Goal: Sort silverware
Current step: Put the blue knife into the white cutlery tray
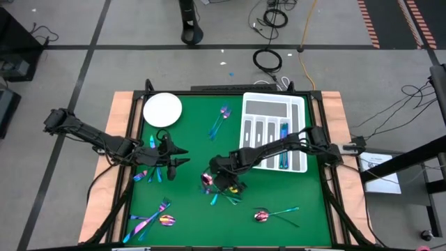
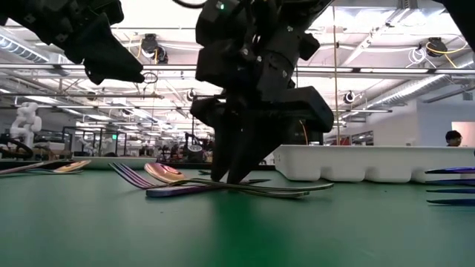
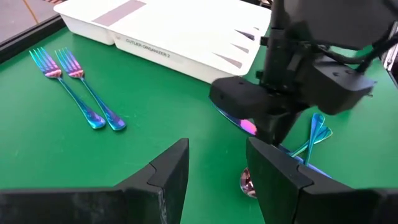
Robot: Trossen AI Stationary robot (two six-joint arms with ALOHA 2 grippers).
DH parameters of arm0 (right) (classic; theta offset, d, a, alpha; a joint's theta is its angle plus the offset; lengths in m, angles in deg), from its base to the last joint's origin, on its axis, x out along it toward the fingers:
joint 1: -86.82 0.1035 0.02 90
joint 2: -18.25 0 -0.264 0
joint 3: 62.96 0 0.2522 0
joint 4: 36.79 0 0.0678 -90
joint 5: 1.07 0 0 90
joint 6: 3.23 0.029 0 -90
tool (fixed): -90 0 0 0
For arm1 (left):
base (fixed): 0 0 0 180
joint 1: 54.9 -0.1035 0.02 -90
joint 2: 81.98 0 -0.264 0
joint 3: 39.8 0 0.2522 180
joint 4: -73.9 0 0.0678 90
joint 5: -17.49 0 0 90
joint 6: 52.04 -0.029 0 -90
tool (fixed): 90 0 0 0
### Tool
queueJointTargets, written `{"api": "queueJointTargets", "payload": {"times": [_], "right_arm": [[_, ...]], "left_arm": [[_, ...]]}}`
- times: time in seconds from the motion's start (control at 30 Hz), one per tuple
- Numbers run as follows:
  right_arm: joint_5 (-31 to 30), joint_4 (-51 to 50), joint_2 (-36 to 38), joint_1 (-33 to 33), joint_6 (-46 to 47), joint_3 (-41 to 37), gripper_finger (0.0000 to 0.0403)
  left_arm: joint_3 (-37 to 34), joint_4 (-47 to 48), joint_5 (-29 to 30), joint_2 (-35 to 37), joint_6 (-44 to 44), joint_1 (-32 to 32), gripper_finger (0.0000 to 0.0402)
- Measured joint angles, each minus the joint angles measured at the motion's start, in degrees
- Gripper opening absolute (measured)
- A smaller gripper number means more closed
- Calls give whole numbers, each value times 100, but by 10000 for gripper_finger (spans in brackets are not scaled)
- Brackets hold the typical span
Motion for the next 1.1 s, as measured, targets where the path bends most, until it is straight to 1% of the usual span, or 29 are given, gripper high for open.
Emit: {"api": "queueJointTargets", "payload": {"times": [0.23,0.43,0.53,0.9,1.1], "right_arm": [[125,-197,9,-75,-323,4,114],[159,77,9,16,-571,4,114],[191,125,9,30,-504,4,114],[740,159,9,-112,-312,4,114],[764,201,-174,-119,-423,4,114]], "left_arm": [[0,2,1,0,-15,0,162],[0,0,2,0,-120,0,162],[-1,2,1,0,-136,-29,162],[-2,2,0,0,-120,-70,162],[-2,2,-20,0,-127,-70,162]]}}
